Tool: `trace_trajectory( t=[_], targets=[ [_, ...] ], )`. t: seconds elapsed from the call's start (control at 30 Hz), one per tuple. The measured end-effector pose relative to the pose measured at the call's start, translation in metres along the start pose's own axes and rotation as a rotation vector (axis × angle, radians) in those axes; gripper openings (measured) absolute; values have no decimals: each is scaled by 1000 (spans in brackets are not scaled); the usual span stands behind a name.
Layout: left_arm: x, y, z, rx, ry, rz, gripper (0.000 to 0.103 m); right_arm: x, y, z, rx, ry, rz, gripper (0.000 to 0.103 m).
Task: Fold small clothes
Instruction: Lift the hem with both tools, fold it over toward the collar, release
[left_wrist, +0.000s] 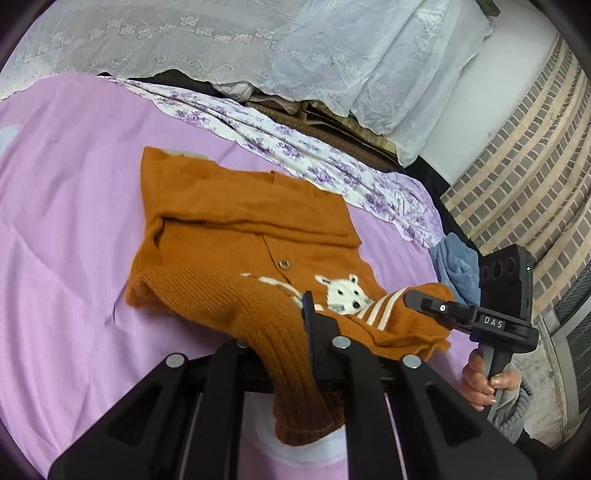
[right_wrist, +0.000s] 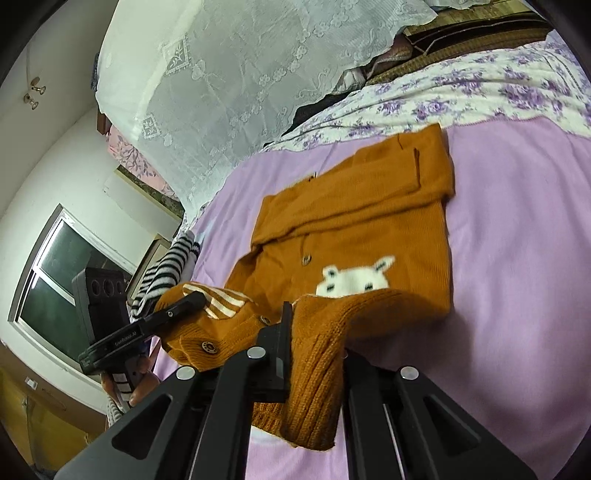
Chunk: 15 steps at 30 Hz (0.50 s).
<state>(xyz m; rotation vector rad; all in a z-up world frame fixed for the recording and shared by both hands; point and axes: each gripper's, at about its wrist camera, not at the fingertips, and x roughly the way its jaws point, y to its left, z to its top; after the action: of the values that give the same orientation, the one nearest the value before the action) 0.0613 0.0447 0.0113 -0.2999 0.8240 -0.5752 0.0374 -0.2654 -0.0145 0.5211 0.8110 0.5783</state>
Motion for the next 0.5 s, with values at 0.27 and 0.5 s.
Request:
trace_trajectory(
  t=[0.27,0.5],
  targets=[
    [17,10,32,-23,-15,28,9,23,0,44,5,-14,-1,6],
    [31,20,65,-36,-42,38,9,37,-7,83,33,-39,5,6]
  ],
)
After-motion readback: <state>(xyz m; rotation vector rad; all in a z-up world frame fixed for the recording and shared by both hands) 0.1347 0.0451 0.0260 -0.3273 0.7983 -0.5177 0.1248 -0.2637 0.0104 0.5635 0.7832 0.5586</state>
